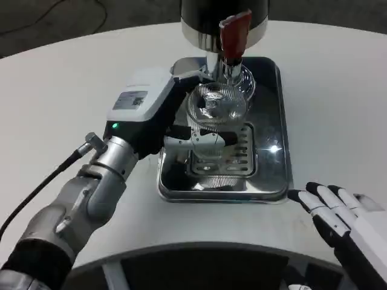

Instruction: Grasp the cup under the faucet to collect the drink, then remove the cup.

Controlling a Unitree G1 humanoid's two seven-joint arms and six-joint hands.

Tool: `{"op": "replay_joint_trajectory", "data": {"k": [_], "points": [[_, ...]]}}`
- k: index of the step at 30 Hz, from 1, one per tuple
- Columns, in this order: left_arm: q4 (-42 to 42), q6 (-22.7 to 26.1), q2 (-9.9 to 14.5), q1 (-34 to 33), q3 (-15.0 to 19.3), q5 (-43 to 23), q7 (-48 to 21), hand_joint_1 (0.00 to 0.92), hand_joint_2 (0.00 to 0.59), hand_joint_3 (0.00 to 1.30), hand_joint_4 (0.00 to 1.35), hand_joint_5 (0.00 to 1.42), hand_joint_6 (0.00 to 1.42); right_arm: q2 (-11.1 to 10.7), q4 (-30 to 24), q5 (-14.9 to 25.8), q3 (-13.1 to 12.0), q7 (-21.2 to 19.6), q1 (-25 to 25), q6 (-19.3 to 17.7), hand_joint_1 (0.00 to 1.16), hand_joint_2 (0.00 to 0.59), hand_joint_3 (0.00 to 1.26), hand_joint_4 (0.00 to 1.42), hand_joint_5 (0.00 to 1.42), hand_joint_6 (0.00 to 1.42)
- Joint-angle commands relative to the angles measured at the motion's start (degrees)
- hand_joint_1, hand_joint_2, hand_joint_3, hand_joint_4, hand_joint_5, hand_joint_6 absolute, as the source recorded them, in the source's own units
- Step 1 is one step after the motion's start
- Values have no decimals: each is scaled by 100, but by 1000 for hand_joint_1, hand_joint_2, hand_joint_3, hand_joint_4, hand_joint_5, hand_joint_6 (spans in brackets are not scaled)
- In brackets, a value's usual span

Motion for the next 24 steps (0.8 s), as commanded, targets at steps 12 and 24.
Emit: {"op": "replay_joint_trajectory", "data": {"k": [12, 24], "points": [[-97, 164, 159, 68, -160, -106, -586, 160, 110, 348, 368, 612, 891, 354, -87, 84, 24, 145, -42, 4, 382, 423, 74, 0, 0, 0], [-338, 220, 191, 39, -195, -99, -567, 126, 93, 216, 142, 343, 482, 274, -87, 143, 40, 222, -97, 168, 380, 423, 89, 0, 0, 0]]}}
